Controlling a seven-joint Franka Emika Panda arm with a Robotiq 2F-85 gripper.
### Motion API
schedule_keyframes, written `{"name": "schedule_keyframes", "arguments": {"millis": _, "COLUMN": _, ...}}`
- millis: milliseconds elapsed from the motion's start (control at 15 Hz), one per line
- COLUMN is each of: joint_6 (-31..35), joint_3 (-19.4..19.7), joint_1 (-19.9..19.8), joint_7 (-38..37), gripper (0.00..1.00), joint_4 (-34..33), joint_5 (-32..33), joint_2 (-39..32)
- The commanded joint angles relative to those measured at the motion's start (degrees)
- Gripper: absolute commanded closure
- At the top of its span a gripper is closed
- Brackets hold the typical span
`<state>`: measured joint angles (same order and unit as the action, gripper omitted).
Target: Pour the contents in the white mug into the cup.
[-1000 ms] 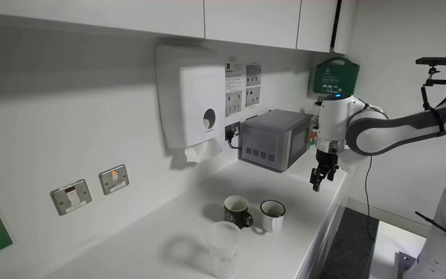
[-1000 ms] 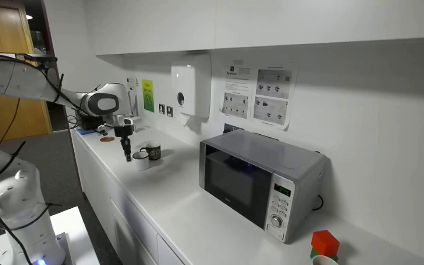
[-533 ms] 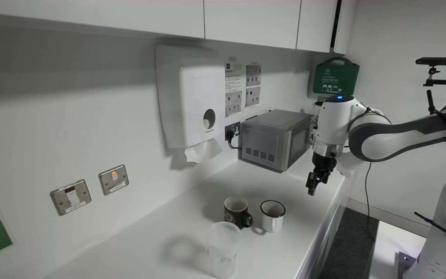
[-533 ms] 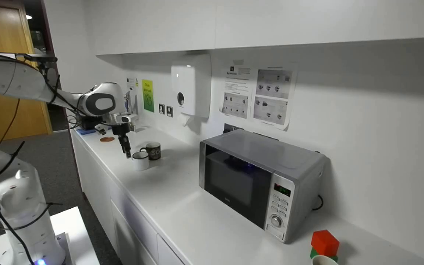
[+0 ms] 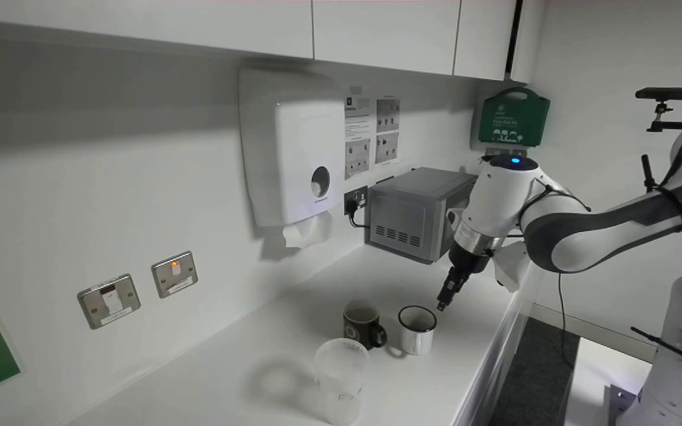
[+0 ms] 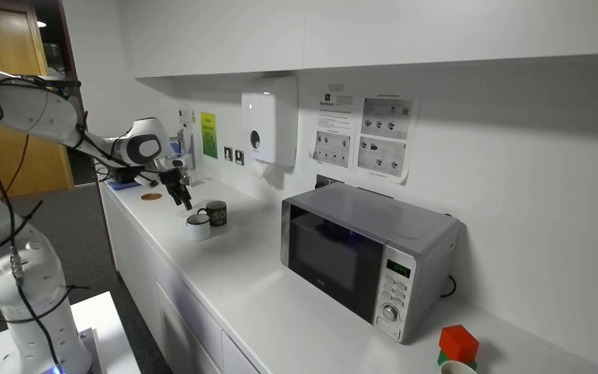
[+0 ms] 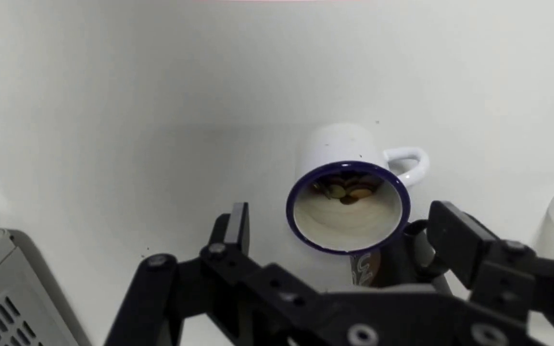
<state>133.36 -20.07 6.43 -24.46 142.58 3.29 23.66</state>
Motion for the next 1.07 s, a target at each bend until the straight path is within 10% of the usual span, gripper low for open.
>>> {"name": "schedule_keyframes", "arguments": {"millis": 0, "joint_6": 3.16, "joint_3": 1.83, "joint_1": -0.64, "joint_7": 2.62, "gripper": 0.0, "joint_4": -3.93, "joint_5": 2.45, "joint_2": -5.53}}
{"name": "schedule_keyframes", "arguments": {"millis": 1000, "joint_6": -4.23, "joint_3": 8.32, "joint_1": 0.89, "joint_7": 5.33, "gripper": 0.0, "joint_4": -18.35, "joint_5": 1.08, "joint_2": -25.64}}
